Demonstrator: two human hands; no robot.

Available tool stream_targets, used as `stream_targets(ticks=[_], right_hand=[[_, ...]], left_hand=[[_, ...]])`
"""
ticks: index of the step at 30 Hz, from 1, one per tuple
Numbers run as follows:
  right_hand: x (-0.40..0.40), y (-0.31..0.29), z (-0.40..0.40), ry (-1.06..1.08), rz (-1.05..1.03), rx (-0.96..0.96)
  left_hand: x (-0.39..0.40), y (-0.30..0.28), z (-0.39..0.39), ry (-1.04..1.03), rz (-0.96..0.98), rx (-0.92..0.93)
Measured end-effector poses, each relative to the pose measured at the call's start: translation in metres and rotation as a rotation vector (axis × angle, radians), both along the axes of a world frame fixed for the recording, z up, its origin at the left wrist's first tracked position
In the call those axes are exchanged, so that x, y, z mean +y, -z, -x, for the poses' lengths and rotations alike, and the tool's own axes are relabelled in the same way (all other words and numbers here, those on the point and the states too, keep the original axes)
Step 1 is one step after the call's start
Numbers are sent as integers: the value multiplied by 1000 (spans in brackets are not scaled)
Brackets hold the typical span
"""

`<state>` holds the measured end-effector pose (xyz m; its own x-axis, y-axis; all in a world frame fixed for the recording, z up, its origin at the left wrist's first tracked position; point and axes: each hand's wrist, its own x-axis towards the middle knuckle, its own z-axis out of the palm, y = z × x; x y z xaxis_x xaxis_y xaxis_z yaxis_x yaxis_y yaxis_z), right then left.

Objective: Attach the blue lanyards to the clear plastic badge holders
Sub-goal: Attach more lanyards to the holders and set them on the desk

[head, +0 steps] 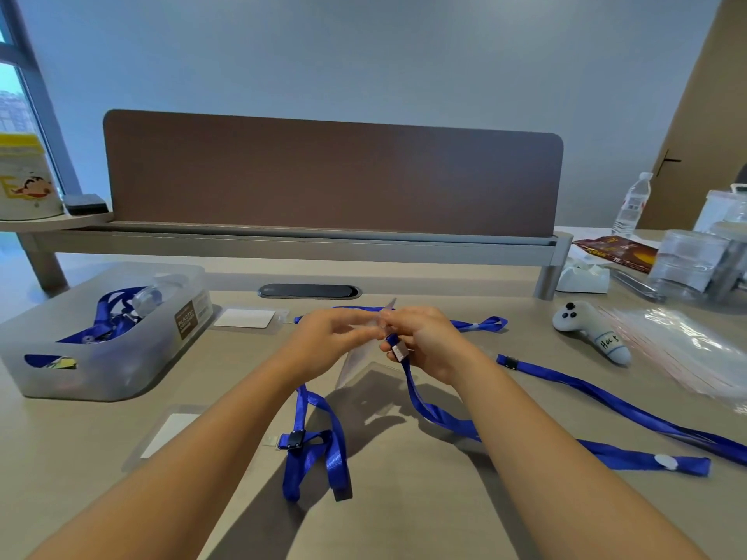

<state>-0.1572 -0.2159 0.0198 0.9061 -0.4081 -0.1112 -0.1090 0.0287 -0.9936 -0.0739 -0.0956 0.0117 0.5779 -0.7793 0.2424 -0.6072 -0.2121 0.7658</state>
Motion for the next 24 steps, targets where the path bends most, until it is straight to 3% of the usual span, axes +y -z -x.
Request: stream_targets(ticks=[4, 18, 24], right_hand=[[1, 3, -1, -17, 71, -9], [11, 2, -9, 54, 233, -44], [13, 2, -9, 42, 261, -20]], left_hand=[[-1, -2, -4, -68, 58, 60], [-12, -13, 1, -248, 6, -82], [-8, -14, 0, -236, -9, -98]])
